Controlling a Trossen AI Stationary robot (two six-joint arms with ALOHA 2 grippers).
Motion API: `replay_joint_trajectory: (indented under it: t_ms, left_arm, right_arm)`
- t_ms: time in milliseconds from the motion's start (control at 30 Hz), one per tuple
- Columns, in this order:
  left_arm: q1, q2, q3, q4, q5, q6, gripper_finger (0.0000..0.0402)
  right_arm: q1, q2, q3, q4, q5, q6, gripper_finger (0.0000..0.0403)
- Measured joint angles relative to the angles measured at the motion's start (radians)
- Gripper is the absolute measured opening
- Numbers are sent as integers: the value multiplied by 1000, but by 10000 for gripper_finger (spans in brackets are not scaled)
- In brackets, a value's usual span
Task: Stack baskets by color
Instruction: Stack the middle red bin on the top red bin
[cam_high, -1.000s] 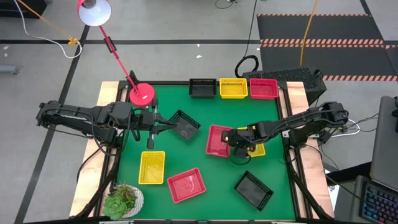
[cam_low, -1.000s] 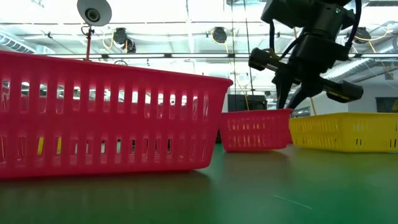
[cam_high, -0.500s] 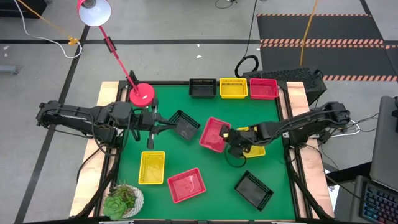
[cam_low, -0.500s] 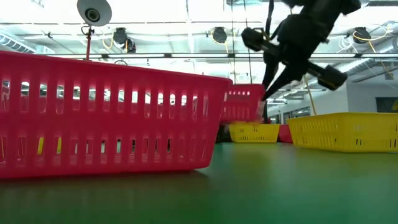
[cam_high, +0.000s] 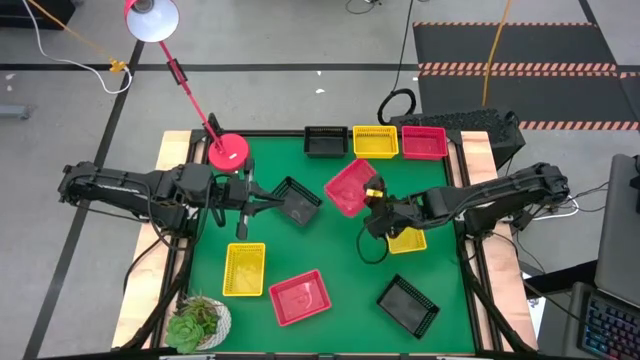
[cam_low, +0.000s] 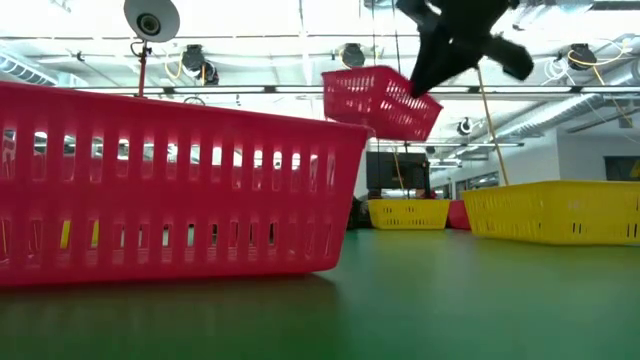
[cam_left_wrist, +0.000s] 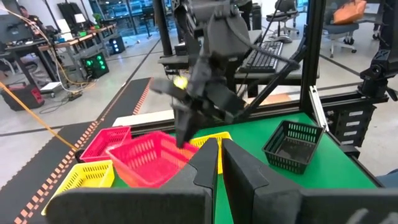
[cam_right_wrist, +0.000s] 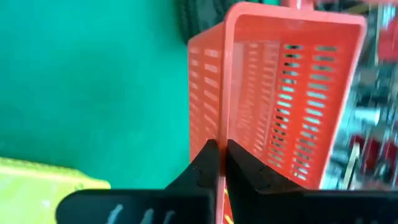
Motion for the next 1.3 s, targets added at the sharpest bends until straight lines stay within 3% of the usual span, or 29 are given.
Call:
replay_joint_trajectory:
  t_ms: [133,533,1300]
  left_arm:
    - [0,0,0,0,0,-1,26]
    - [0,0,0,0,0,-1,26]
    - [0,0,0,3,0,-5,26]
  right_arm:
    - [-1,-18,65,-104,59,68,4]
    - [-47,-94,169,-322,62,250,4]
    - [-403,-235,169,-536,55,241,4]
